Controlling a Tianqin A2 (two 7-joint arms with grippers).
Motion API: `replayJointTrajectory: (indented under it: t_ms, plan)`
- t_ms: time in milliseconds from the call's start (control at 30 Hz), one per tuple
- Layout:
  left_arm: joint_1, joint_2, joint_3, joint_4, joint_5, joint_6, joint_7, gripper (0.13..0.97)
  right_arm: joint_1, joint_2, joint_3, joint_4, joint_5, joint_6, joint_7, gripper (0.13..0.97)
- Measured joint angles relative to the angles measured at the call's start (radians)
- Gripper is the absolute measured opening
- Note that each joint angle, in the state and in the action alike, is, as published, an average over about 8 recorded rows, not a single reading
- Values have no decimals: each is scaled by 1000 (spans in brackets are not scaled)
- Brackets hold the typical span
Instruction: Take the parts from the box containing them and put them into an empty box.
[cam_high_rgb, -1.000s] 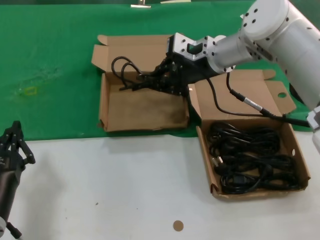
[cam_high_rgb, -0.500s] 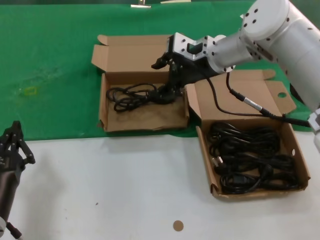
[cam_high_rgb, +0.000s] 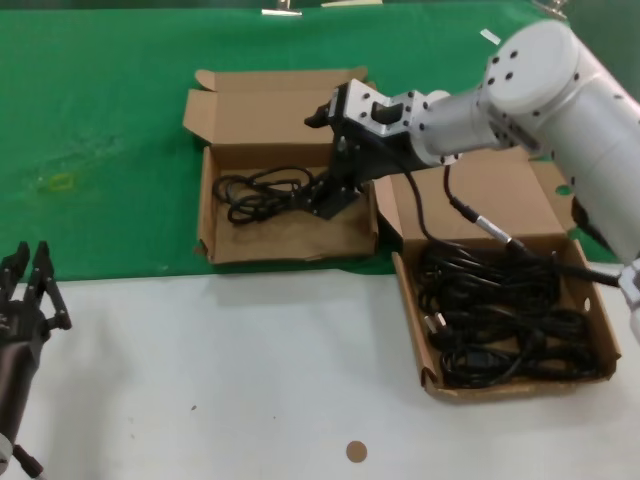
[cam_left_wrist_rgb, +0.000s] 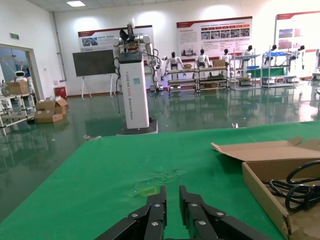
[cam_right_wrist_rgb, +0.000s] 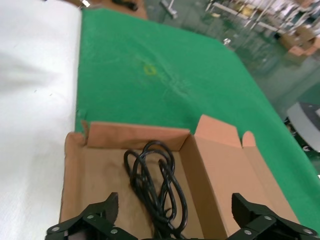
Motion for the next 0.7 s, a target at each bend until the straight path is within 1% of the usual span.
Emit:
replayJointTrajectory:
  t_ms: [167, 200, 300, 467, 567, 700]
  plan:
    - [0, 0, 0, 0, 0, 0, 0, 213, -79, 9, 33, 71, 31, 54, 7, 797]
    - [0, 0, 0, 0, 0, 0, 0, 223, -96, 11, 40, 86, 38, 65, 9, 797]
    - [0, 0, 0, 0, 0, 0, 0, 244, -149, 17, 62, 133, 58, 101, 14, 842]
    - [0, 0, 0, 0, 0, 0, 0, 342, -239, 27, 100, 215, 94, 163, 22, 917]
    - [0, 0, 0, 0, 0, 0, 0, 401, -291, 33, 122, 262, 115, 199, 27, 917]
    - [0, 0, 0, 0, 0, 0, 0, 401, -363, 41, 151, 326, 142, 247, 34, 935]
